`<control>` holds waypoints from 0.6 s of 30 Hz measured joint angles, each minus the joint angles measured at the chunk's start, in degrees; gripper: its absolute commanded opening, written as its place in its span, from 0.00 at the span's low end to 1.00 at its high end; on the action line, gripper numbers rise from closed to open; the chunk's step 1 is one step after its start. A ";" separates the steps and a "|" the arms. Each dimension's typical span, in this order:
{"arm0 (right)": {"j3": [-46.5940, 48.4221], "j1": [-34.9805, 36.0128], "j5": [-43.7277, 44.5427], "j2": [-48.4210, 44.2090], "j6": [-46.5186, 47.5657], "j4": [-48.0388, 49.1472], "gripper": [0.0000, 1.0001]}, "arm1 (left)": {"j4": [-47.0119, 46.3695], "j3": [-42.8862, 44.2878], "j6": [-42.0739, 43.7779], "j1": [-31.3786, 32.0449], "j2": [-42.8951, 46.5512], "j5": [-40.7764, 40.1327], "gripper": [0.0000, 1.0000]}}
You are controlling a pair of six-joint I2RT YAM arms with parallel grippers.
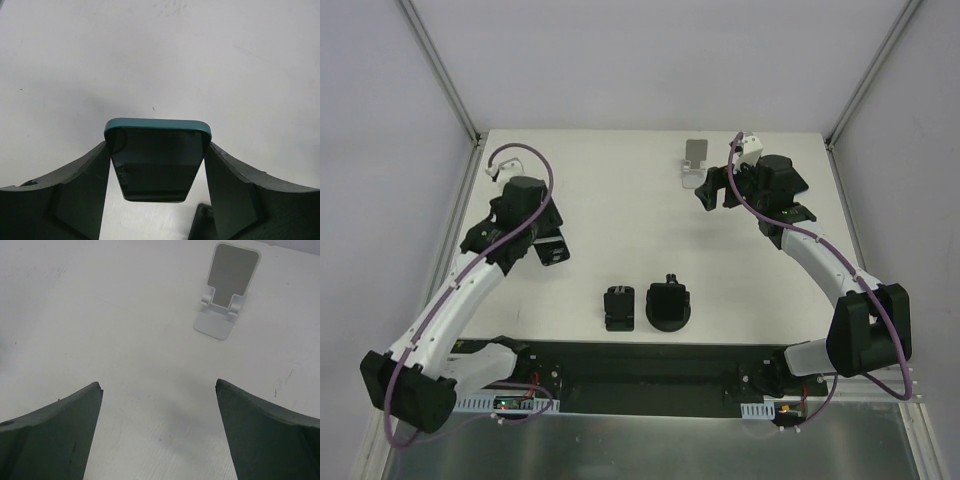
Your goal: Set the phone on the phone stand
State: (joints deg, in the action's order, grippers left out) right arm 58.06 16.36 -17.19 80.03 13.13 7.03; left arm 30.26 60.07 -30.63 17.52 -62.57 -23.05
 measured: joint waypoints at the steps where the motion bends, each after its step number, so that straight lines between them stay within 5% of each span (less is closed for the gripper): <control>1: 0.00 0.00 0.00 0.00 0.00 -0.02 0.98 | 0.02 -0.87 0.17 2.82 2.08 -1.25 0.00; 11: 0.00 0.00 -0.55 0.00 -0.46 0.07 0.98 | 1.18 -6.14 -0.46 36.85 14.53 -17.11 0.00; 18: 0.00 0.00 -1.14 -0.04 -0.81 0.33 0.98 | 1.92 -5.97 -3.13 47.39 10.80 -23.15 0.00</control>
State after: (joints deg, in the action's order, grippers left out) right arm 58.06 16.36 -18.33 79.99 12.32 7.35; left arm 32.18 54.11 -33.76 64.90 -51.77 -46.19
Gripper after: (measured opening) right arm 0.980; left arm 0.658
